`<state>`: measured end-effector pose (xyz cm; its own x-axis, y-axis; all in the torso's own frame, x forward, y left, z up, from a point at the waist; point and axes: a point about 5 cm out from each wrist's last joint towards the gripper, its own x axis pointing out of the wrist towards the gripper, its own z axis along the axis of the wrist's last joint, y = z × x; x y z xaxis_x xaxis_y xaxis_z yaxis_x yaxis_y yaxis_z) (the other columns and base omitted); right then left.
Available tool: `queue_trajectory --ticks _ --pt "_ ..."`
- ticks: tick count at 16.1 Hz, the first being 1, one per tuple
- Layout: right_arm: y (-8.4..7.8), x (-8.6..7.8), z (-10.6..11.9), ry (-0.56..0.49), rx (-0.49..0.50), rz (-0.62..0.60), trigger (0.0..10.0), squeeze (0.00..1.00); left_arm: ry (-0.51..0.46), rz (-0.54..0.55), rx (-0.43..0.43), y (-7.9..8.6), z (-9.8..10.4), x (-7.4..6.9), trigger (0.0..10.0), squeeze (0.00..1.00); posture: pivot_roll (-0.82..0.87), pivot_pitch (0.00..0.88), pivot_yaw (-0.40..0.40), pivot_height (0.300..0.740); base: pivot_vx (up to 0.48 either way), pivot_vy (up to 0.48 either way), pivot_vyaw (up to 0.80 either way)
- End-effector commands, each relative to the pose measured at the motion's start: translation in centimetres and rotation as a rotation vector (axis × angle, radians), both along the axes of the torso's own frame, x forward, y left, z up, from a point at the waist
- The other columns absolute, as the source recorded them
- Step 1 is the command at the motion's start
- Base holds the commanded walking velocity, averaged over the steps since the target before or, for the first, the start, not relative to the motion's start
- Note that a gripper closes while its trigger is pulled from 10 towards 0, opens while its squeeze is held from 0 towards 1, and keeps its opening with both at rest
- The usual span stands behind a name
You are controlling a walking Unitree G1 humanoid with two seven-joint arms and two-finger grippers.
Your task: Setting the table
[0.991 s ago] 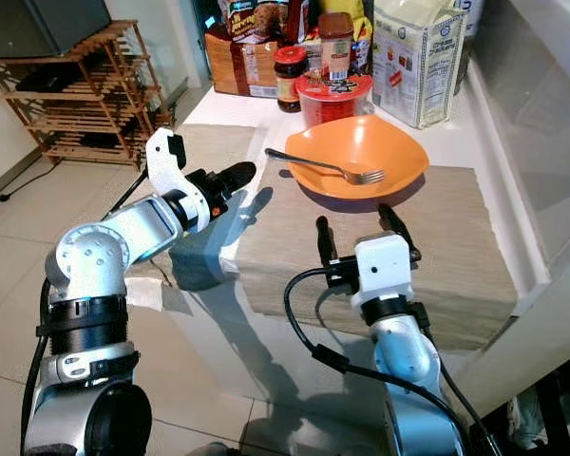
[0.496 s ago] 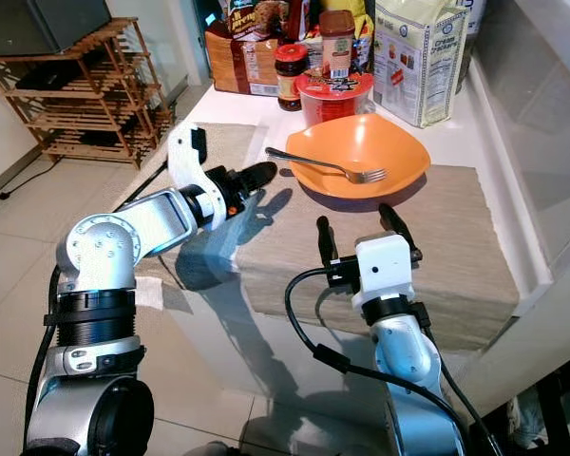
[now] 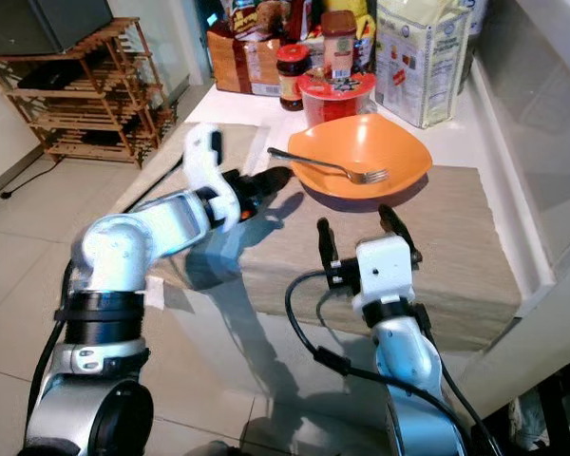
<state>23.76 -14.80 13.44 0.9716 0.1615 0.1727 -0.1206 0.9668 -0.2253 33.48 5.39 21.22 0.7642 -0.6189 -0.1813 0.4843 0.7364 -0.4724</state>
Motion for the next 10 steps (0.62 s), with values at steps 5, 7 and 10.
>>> queue_trajectory --ticks 5,7,10 --pt "-0.9 -1.8 -0.6 0.015 0.010 -0.004 10.0 0.00 -0.329 0.106 0.322 4.7 -1.9 -2.0 10.0 0.00 -0.20 0.000 0.144 0.722 0.000 0.000 0.00" --pt "-0.9 -1.9 -0.7 0.006 0.016 -0.003 10.0 0.00 -0.366 0.131 0.333 5.5 -2.2 -2.8 10.0 0.00 -0.19 0.000 0.140 0.722 0.000 0.000 0.00" --pt "-1.3 -2.0 -0.6 -0.003 0.030 -0.002 10.0 0.00 -0.517 0.225 0.463 9.1 -3.6 -5.6 10.0 0.00 -0.18 0.000 0.135 0.722 0.000 0.000 0.00"
